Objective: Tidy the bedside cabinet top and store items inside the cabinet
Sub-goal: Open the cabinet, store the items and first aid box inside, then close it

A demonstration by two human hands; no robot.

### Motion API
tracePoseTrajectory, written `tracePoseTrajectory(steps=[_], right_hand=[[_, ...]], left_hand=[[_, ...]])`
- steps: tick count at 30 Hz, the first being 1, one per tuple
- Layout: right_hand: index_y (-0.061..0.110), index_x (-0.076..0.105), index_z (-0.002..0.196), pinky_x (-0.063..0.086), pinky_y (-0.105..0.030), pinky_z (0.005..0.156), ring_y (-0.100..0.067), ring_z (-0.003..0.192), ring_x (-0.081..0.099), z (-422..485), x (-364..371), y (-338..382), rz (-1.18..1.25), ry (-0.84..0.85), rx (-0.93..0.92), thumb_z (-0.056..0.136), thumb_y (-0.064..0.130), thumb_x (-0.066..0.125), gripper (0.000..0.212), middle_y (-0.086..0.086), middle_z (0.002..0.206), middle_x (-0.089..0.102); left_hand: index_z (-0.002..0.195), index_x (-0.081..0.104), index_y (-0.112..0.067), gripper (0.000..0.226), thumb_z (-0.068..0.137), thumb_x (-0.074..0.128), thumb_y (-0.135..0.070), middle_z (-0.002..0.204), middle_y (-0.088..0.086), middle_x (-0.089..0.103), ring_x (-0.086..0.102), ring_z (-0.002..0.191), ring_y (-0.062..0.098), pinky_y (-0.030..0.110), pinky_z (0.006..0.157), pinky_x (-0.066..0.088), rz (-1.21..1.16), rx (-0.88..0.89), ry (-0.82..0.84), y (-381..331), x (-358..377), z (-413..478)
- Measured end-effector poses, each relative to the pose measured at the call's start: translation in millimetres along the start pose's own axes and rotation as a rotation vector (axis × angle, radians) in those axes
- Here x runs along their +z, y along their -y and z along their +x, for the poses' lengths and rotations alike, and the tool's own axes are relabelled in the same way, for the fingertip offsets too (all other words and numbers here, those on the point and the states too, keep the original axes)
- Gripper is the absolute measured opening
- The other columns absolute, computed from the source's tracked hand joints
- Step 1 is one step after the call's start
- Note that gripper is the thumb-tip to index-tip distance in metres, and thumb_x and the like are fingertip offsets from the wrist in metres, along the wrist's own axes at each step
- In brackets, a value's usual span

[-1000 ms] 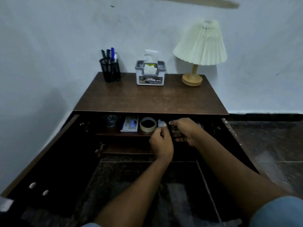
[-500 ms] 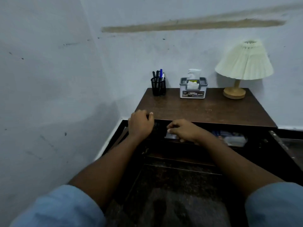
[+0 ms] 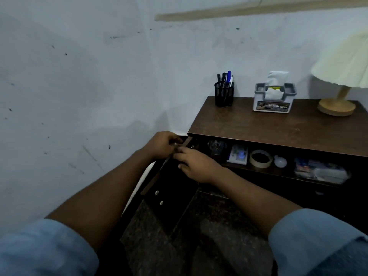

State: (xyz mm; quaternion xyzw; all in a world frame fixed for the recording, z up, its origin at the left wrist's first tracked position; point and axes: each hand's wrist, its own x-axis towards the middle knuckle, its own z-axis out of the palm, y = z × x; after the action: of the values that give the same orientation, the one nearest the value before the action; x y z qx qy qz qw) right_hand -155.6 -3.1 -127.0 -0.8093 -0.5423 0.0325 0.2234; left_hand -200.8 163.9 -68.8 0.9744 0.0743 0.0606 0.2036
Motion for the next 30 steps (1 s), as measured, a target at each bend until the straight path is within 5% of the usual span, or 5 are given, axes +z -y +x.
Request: tracePoseTrajectory(steps=[8,20,23,26,30], right_hand=[[0.032,0.030,0.155,0.035,-0.044,0.113,-0.036,0.133,0.041,9.9,27.8,13.9,-0.154,0.218,-0.062,0.102,0.054,0.038,0.058,-0.007,0.161,0.028],[0.015,0.067,0.107,0.034,-0.031,0.076,-0.030,0.097,0.057,-10.5,-11.4,21.5,-0.194,0.129,-0.019,0.098,0.040,0.054,0.030,-0.012,0.108,0.059],[0.013,0.059,0.110,0.039,-0.034,0.078,-0.031,0.099,0.055,-29.4,-12.9,7.7,-0.267,0.083,0.091,0.093,0.029,0.054,0.024,-0.012,0.115,0.052],[0.006,0.032,0.149,0.043,-0.045,0.103,-0.040,0.128,0.043,-46.6,-13.2,-9.1,-0.200,0.010,0.297,0.087,0.026,0.053,0.069,-0.021,0.149,0.033],[-0.002,0.000,0.157,0.005,-0.052,0.122,-0.042,0.152,0.000,-67.2,2.3,-29.3,-0.420,0.074,0.433,0.089,0.020,0.055,0.090,-0.025,0.165,-0.003]], left_hand=[[0.124,0.072,-0.014,0.030,0.096,0.059,-0.013,0.123,0.007,0.071,0.064,0.113,0.025,0.029,0.089,0.048,0.169,0.102,0.232,-7.9,5.0,20.4],[0.127,0.071,-0.021,0.037,0.093,0.056,-0.015,0.134,0.003,0.066,0.062,0.120,0.025,0.041,0.090,0.053,0.355,0.307,0.140,8.7,16.1,21.9],[0.155,0.039,-0.026,0.051,0.105,0.042,-0.030,0.165,0.003,0.031,0.033,0.148,0.028,0.046,0.110,0.041,0.540,0.369,0.057,16.9,34.0,20.2],[0.163,0.001,-0.030,0.074,0.100,0.038,-0.022,0.171,0.003,-0.002,0.002,0.157,0.030,0.051,0.124,0.017,0.646,0.413,0.073,15.3,53.7,15.5],[0.163,-0.007,-0.022,0.088,0.081,0.025,-0.031,0.170,0.008,-0.012,-0.009,0.157,0.030,0.051,0.124,0.002,0.701,0.526,0.075,-9.4,78.1,11.0]])
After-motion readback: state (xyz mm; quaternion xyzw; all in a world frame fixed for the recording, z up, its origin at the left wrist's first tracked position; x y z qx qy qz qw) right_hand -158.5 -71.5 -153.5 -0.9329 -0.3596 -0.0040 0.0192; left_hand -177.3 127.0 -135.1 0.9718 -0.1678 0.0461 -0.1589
